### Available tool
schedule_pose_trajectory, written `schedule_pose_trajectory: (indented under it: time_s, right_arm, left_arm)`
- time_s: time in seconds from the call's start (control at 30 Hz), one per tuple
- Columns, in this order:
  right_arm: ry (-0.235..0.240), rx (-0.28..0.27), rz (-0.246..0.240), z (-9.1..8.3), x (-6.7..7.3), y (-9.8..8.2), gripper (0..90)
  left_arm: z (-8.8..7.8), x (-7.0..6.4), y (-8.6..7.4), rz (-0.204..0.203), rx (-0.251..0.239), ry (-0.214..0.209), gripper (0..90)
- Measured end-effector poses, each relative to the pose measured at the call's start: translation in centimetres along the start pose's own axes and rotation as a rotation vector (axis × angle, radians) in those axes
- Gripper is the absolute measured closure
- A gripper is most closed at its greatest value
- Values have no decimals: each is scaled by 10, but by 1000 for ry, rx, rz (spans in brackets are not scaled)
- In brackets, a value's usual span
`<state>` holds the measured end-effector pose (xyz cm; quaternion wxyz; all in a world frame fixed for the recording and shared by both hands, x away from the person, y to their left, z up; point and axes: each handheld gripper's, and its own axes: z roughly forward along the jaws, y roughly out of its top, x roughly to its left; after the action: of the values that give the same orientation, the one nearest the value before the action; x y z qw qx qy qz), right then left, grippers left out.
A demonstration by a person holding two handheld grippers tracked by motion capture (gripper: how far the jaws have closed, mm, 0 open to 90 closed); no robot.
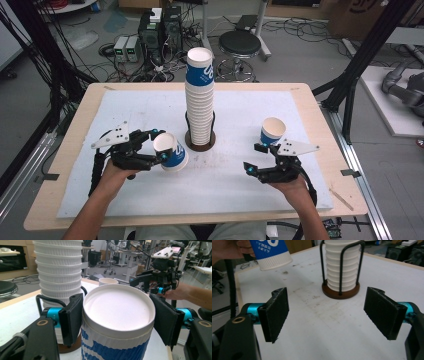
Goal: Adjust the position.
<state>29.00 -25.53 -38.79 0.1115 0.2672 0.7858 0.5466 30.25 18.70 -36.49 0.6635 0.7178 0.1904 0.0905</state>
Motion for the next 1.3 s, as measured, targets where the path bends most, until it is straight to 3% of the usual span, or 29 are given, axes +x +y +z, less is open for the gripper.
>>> schedule_pose_trajectory:
  time_s: [0.23,0.67,0.97,1.07,1.3]
  right_arm:
    - [78,-3,-31,18,10,6,206]
    - [238,0,-88,54,26,17,206]
    - [305,8,-115,68,34,18,206]
    - [293,-10,-130,71,35,19,206]
    - [316,-8,-142,74,40,20,206]
  left_arm:
    - [7,-6,-1,3,12,-29,308]
    - [35,-16,4,4,17,-109,308]
    - [49,-23,11,24,25,-149,309]
    - [53,-25,11,31,32,-154,308]
    - [61,-30,14,39,37,-177,308]
